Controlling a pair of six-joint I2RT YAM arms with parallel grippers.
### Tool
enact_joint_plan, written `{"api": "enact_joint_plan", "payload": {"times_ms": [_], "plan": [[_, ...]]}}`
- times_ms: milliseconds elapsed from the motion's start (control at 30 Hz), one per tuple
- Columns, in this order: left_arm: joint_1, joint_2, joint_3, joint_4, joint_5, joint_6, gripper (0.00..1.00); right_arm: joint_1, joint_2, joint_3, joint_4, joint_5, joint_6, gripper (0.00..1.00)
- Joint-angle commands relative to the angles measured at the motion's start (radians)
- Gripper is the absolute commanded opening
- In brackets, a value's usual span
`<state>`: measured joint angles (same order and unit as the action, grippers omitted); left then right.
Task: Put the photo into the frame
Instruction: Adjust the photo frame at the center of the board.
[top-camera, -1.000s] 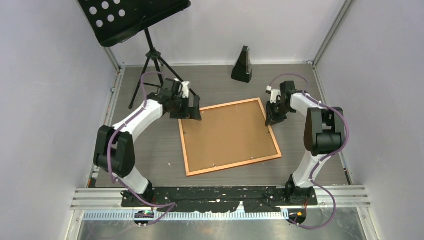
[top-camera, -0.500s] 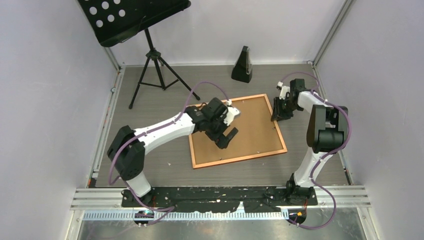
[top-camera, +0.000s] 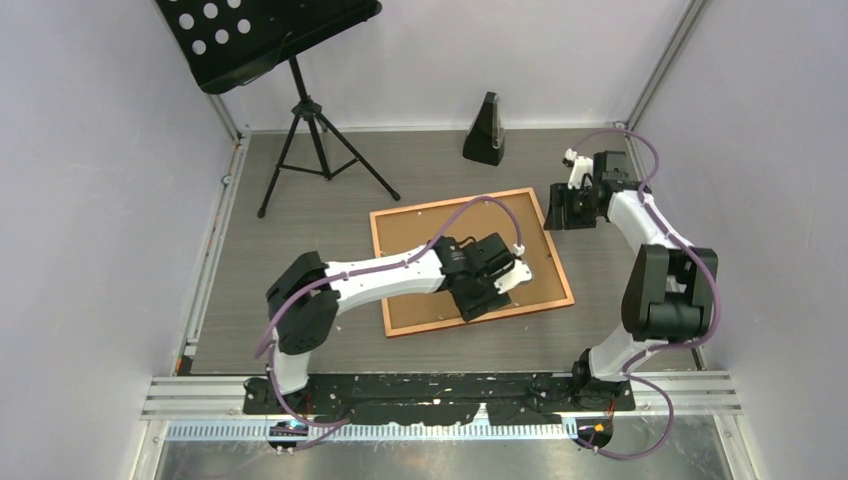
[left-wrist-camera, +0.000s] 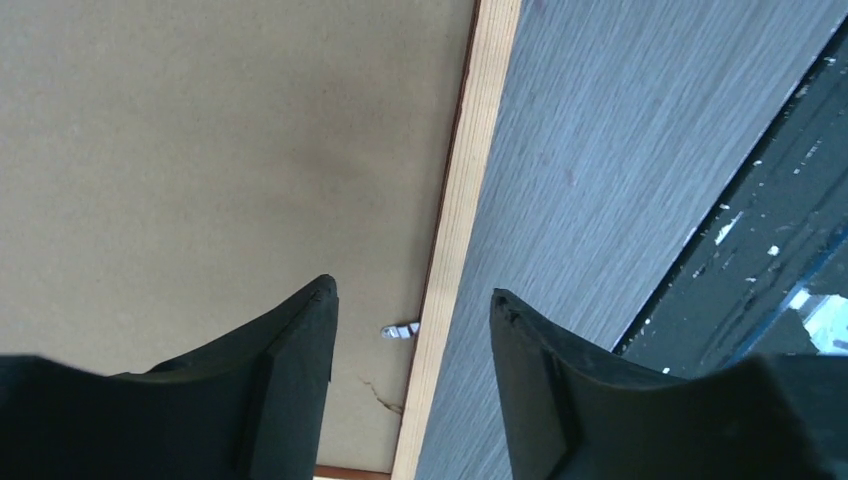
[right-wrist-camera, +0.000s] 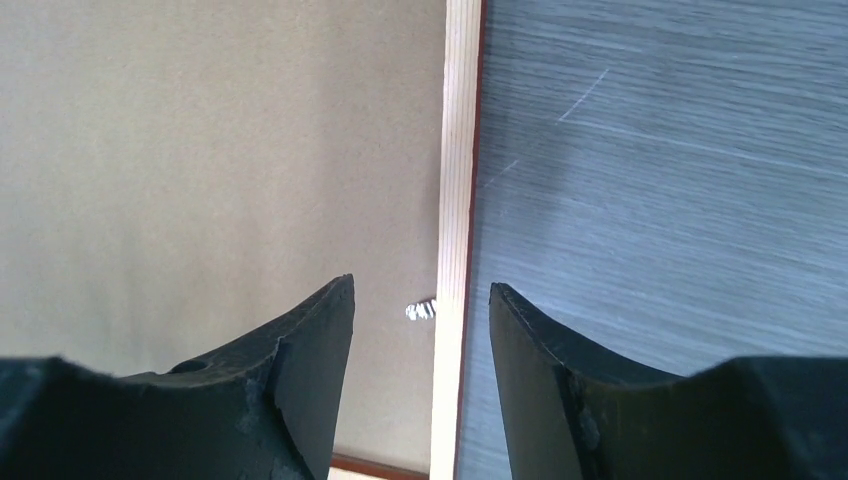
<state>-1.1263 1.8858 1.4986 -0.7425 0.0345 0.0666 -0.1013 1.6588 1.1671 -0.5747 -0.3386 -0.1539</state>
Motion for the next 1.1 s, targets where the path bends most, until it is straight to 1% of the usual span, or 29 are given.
{"api": "enact_joint_plan", "payload": {"times_ms": [0, 100, 333, 467, 567, 767, 900, 1067], "plan": [[-0.025, 0.077, 0.086, -0.070, -0.026, 0.039, 0.54, -0.019, -0.115, -0.047, 0.016, -0.006, -0.037, 0.59], [-0.042, 0.124, 0.120, -0.094, -0.026, 0.044, 0.51, -0.034, -0.153, -0.075, 0.012, -0.014, -0.044, 0.59], [-0.075, 0.189, 0.151, -0.114, -0.026, 0.056, 0.50, -0.093, -0.154, -0.096, 0.008, -0.076, -0.045, 0.59], [-0.095, 0.206, 0.150, -0.113, -0.026, 0.060, 0.49, -0.110, -0.142, -0.099, 0.006, -0.098, -0.042, 0.58], [-0.100, 0.219, 0.157, -0.116, -0.059, 0.062, 0.49, -0.114, -0.140, -0.097, 0.006, -0.105, -0.042, 0.58], [-0.099, 0.232, 0.161, -0.119, -0.066, 0.065, 0.47, -0.116, -0.140, -0.099, 0.004, -0.116, -0.044, 0.57], [-0.100, 0.233, 0.154, -0.116, -0.066, 0.067, 0.44, -0.116, -0.136, -0.102, 0.004, -0.120, -0.045, 0.57], [-0.100, 0.237, 0.148, -0.114, -0.064, 0.063, 0.43, -0.119, -0.136, -0.100, 0.003, -0.120, -0.047, 0.57]]}}
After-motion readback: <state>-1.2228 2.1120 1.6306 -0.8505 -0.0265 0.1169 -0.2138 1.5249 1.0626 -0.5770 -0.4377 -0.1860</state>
